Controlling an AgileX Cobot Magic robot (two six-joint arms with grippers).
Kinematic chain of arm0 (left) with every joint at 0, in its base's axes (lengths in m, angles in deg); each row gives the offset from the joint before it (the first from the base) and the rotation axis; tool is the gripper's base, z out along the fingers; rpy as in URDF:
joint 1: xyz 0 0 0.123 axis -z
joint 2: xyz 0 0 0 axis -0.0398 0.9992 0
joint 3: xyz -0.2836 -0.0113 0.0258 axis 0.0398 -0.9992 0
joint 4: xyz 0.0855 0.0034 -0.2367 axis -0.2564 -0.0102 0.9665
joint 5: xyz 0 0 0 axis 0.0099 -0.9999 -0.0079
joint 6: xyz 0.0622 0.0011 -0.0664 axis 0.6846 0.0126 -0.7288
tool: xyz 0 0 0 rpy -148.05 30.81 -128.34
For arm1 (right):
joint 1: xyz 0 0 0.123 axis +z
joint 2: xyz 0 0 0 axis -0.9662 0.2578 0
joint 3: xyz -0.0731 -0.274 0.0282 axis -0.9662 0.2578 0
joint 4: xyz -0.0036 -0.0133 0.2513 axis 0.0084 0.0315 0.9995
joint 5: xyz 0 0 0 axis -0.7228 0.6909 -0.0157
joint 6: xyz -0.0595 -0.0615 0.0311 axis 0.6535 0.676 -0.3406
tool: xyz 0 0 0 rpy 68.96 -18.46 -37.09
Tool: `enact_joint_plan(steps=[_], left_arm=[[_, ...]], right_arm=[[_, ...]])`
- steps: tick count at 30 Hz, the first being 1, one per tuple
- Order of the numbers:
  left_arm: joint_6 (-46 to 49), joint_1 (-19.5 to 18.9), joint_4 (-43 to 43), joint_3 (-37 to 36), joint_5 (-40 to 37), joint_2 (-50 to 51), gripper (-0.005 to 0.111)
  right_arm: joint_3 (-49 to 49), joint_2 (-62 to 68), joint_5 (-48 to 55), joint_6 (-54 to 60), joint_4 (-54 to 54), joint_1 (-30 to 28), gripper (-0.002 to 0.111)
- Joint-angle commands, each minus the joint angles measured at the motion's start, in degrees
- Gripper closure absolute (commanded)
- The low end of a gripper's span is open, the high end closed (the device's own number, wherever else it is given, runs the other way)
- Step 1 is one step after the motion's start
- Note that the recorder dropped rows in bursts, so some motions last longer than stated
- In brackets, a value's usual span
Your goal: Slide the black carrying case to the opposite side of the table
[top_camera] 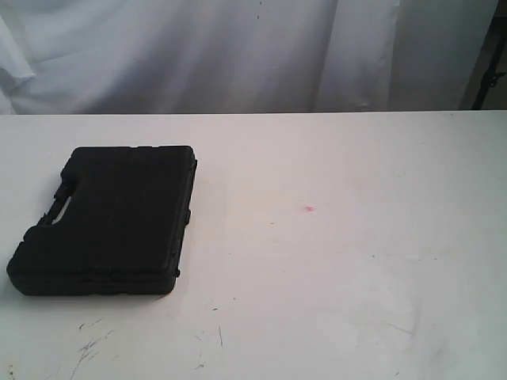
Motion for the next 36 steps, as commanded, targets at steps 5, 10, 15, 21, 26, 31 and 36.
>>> enact_joint_plan(steps=[5, 10, 15, 21, 26, 31, 36], left_arm=[[0.13, 0.01, -4.88, -0.97, -6.08, -7.11, 0.105], [-0.62, 0.01, -6.15, -1.90, -11.41, -7.11, 0.079], [-0.75, 0.01, -6.45, -5.07, -10.29, -7.11, 0.017], [-3.54, 0.01, -9.15, -6.16, -9.70, -7.11, 0.002], [-7.74, 0.01, -11.17, -6.16, -9.61, -7.11, 0.002], [-7.74, 0.01, -11.17, -6.16, -9.61, -7.11, 0.002], [-7.74, 0.01, -11.17, -6.16, -9.61, -7.11, 0.002]], right_arm=[[0.11, -0.36, -0.08, 0.01, -0.08, -0.57, 0.108], [0.11, -0.36, -0.08, 0.03, -0.08, -0.57, 0.108], [0.11, -0.36, -0.08, 0.03, -0.08, -0.57, 0.108], [0.11, -0.36, -0.08, 0.03, -0.08, -0.57, 0.108], [0.11, -0.36, -0.08, 0.03, -0.08, -0.57, 0.108], [0.11, -0.36, -0.08, 0.03, -0.08, -0.57, 0.108], [0.11, -0.36, -0.08, 0.03, -0.08, -0.57, 0.108]])
